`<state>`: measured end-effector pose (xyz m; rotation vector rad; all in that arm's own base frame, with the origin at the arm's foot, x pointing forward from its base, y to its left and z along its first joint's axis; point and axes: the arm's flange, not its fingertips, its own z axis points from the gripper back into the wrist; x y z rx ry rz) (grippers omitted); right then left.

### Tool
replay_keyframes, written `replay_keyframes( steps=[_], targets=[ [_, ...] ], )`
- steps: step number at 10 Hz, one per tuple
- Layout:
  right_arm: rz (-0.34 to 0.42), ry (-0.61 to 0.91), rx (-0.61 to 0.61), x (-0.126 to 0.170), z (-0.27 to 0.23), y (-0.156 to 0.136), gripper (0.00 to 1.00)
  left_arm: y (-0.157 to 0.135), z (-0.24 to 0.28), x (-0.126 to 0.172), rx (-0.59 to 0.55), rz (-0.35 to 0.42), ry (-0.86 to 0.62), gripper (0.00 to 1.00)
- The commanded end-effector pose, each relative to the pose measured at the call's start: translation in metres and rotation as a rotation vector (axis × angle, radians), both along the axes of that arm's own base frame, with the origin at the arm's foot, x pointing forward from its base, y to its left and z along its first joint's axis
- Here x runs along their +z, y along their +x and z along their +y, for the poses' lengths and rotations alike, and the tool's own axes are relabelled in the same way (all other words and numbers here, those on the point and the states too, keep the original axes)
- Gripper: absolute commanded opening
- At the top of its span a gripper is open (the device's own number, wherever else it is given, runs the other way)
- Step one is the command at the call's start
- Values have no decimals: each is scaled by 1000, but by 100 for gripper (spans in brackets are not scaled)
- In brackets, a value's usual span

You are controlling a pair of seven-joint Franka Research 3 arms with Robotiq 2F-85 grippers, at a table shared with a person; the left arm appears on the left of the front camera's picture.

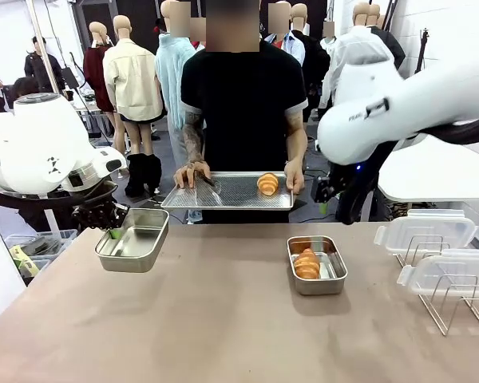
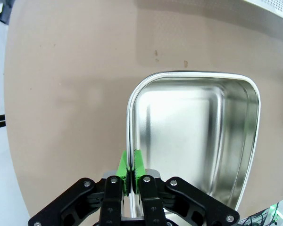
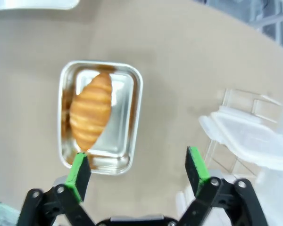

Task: Place the bread in airtight containers.
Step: Once an object is inside an Airtight Container , place the container in the center of the table.

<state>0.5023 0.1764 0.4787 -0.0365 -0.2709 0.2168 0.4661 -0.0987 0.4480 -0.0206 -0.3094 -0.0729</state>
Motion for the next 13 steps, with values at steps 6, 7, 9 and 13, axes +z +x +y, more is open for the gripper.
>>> replay_keyframes(
  steps=[6,7,9,13],
  targets=[
    [6,37,35,80,-76,-44,100,0,0,2,-6,-14,3,0],
    [3,30,40,81,-79,-44,100,0,0,2,-6,-14,3,0],
    [-10,2,36,85,-67,-40,100,0,0,2,-6,-14,3,0],
    [-10,2,36,85,-67,-40,100,0,0,2,-6,-14,3,0]
  ],
)
